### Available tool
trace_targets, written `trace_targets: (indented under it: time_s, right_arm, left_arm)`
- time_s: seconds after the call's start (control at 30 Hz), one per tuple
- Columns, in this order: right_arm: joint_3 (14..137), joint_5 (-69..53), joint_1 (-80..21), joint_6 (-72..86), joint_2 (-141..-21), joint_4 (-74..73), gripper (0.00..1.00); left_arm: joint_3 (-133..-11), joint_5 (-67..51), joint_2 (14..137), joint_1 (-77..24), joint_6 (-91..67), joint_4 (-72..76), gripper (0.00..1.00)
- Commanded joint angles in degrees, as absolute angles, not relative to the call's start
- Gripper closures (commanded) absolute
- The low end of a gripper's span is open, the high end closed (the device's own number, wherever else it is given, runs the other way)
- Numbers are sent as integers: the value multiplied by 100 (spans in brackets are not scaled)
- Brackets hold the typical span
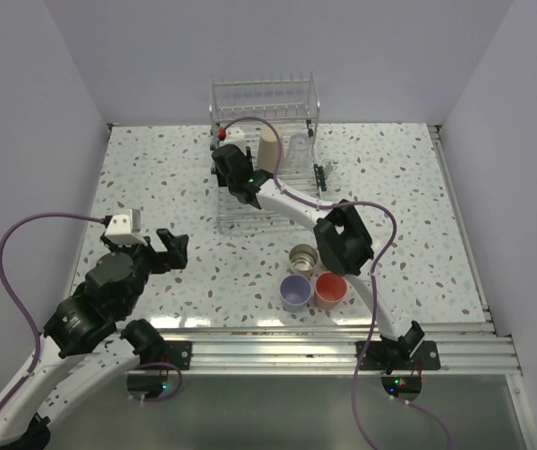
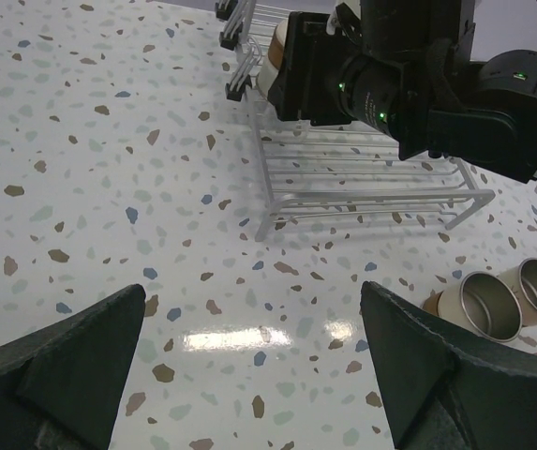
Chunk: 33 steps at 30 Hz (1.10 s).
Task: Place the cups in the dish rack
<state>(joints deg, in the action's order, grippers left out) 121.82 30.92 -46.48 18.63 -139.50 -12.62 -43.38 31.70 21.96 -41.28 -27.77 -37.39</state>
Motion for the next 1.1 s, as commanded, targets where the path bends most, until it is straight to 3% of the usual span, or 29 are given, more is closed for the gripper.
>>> trace_targets:
  time_s: [0.0, 0.17, 0.27, 0.37, 0.43, 1.07]
  right_arm:
    - [12410, 2927, -4649, 1960, -13948, -1213, 70]
    - [12366, 2848, -4650, 1960, -13913, -1213, 42]
    - [12296, 2804, -4658, 1986, -13852, -1204, 30]
    - [12156, 2786, -4667, 1995, -13729, -1064, 8]
    - [11998, 2777, -4676, 1995, -13659, -1002, 2]
    - [9820, 3225, -4939, 1855, -11893, -26, 2]
  left_arm:
    - [-4342, 3146, 2162, -4096, -2637, -3472, 0]
    - [-4333, 3155, 2127, -4087, -2637, -3480, 0]
    - [-4333, 3155, 2118, -4078, -2637, -3472, 0]
    - [-4333, 3164, 2127, -4078, -2637, -3472, 0]
    - [-4333, 3164, 2118, -4069, -2637, -3472, 0]
    - [-4333, 3252, 2232, -4025, -2637, -3489, 0]
